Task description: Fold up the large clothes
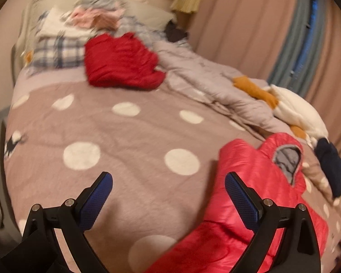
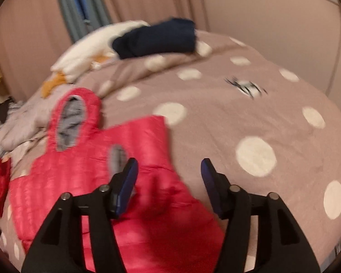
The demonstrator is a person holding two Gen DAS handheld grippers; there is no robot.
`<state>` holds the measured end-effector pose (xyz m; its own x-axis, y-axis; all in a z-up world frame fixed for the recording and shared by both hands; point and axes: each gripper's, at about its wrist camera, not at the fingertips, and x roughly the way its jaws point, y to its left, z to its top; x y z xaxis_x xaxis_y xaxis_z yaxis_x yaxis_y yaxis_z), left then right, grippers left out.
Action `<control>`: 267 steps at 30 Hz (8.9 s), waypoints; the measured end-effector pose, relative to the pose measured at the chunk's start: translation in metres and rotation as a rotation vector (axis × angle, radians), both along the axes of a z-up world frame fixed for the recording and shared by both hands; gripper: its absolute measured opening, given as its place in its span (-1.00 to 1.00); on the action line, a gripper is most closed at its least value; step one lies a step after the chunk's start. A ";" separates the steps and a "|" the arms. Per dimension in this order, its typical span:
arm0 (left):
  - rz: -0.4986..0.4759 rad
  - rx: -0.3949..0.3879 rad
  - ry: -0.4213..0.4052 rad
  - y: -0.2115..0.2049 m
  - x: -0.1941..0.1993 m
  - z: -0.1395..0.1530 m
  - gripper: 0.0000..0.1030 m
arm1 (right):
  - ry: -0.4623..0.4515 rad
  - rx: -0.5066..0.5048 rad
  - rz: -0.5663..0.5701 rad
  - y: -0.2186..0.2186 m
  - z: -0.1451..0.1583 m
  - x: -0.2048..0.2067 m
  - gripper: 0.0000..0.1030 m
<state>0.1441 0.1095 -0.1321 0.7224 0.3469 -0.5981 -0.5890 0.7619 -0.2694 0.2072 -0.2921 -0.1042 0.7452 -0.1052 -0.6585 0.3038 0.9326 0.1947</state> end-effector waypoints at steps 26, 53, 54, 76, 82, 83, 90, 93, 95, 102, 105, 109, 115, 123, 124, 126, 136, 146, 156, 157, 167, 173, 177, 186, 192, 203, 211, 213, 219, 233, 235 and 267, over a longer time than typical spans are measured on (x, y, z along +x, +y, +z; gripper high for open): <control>-0.319 0.132 0.158 -0.084 0.068 -0.055 0.46 | 0.083 -0.052 0.223 0.050 -0.089 0.030 0.62; -0.567 0.042 0.181 -0.125 0.086 -0.074 0.80 | 0.106 -0.087 0.251 0.060 -0.092 0.035 0.91; -0.567 0.042 0.182 -0.125 0.087 -0.074 0.80 | 0.106 -0.087 0.251 0.061 -0.092 0.035 0.91; -0.395 0.123 0.145 -0.117 0.064 -0.046 0.89 | 0.116 -0.070 0.267 0.060 -0.095 0.039 0.99; -0.062 0.103 -0.031 -0.065 0.016 0.001 0.89 | 0.116 -0.071 0.267 0.060 -0.095 0.038 0.99; -0.005 0.089 -0.046 -0.055 0.010 0.006 0.89 | 0.115 -0.070 0.267 0.060 -0.095 0.038 0.99; 0.224 0.035 0.027 0.005 -0.003 0.003 0.43 | 0.112 -0.064 0.268 0.060 -0.095 0.038 0.99; 0.247 0.023 0.090 0.019 -0.001 -0.005 0.11 | 0.113 -0.067 0.267 0.060 -0.095 0.038 0.99; 0.273 0.031 0.122 0.023 -0.003 -0.008 0.04 | 0.113 -0.067 0.267 0.060 -0.095 0.038 0.99; 0.280 0.076 0.150 0.030 -0.003 -0.007 -0.09 | 0.109 -0.058 0.268 0.059 -0.085 0.034 0.99; 0.305 0.121 0.161 0.037 -0.005 -0.005 -0.24 | 0.128 -0.024 0.245 0.055 -0.069 0.035 0.94; 0.345 0.110 0.168 0.052 -0.007 -0.010 -0.26 | 0.062 -0.092 0.231 0.056 -0.024 0.032 0.96; 0.355 0.054 0.208 0.058 -0.011 -0.019 -0.35 | -0.044 -0.245 0.262 0.077 0.051 0.084 0.99; 0.362 -0.073 0.234 0.067 0.009 -0.031 -0.35 | 0.086 -0.429 0.351 0.126 0.055 0.238 0.98; 0.362 -0.042 0.263 0.064 0.013 -0.030 -0.35 | 0.110 -0.470 0.402 0.138 0.040 0.260 0.96; 0.326 0.036 0.262 0.054 0.022 -0.029 -0.35 | 0.144 -0.549 0.408 0.150 0.015 0.289 0.96; 0.191 0.102 0.280 0.035 0.049 -0.028 -0.35 | 0.080 -0.343 0.285 0.131 -0.034 0.332 -0.91; 0.186 0.033 0.198 0.019 0.021 -0.026 -0.35 | -0.141 -0.322 0.403 0.108 0.072 0.067 -0.78; 0.076 -0.057 0.105 -0.013 -0.009 -0.005 -0.33 | 0.007 -0.139 0.302 0.065 0.009 -0.008 -0.20; 0.037 -0.060 0.109 -0.017 -0.007 -0.004 -0.31 | -0.015 -0.109 0.278 0.061 0.011 -0.010 -0.02; -0.383 -0.357 -0.026 -0.045 0.048 0.005 0.61 | -0.045 0.248 0.299 0.058 -0.003 0.004 0.45; -0.733 -0.502 0.114 -0.100 0.124 -0.031 0.15 | 0.062 0.397 0.357 0.079 -0.058 0.045 -0.07; -0.651 -0.589 0.204 -0.102 0.142 -0.077 -0.55 | 0.106 0.420 0.310 0.080 -0.081 0.049 -0.82; -0.652 -0.048 0.188 -0.136 0.066 -0.042 -0.62 | 0.087 0.123 0.398 0.118 -0.046 -0.008 -0.81; -0.644 -0.046 0.166 -0.122 0.037 -0.067 -0.37 | 0.137 0.077 0.330 0.102 -0.078 -0.024 -0.29; -0.535 -0.021 0.146 -0.114 0.013 -0.071 0.55 | 0.085 -0.030 0.226 0.082 -0.089 -0.059 0.64; -0.518 0.015 0.161 -0.118 0.018 -0.081 0.65 | 0.114 -0.037 0.192 0.082 -0.101 -0.044 0.86; -0.516 0.007 0.171 -0.118 0.027 -0.083 0.68 | 0.131 -0.052 0.186 0.084 -0.103 -0.037 0.93; -0.514 0.013 0.199 -0.117 0.036 -0.087 0.78 | 0.152 -0.055 0.172 0.085 -0.107 -0.023 1.00; -0.503 -0.052 0.145 -0.105 0.017 -0.075 0.80 | 0.105 -0.001 0.173 0.078 -0.099 -0.034 0.98; -0.490 -0.079 0.097 -0.099 0.001 -0.068 0.80 | 0.057 0.046 0.195 0.071 -0.089 -0.048 0.98; -0.183 -0.398 -0.072 -0.024 -0.191 -0.102 0.98 | -0.159 0.152 -0.017 -0.028 -0.101 -0.274 1.00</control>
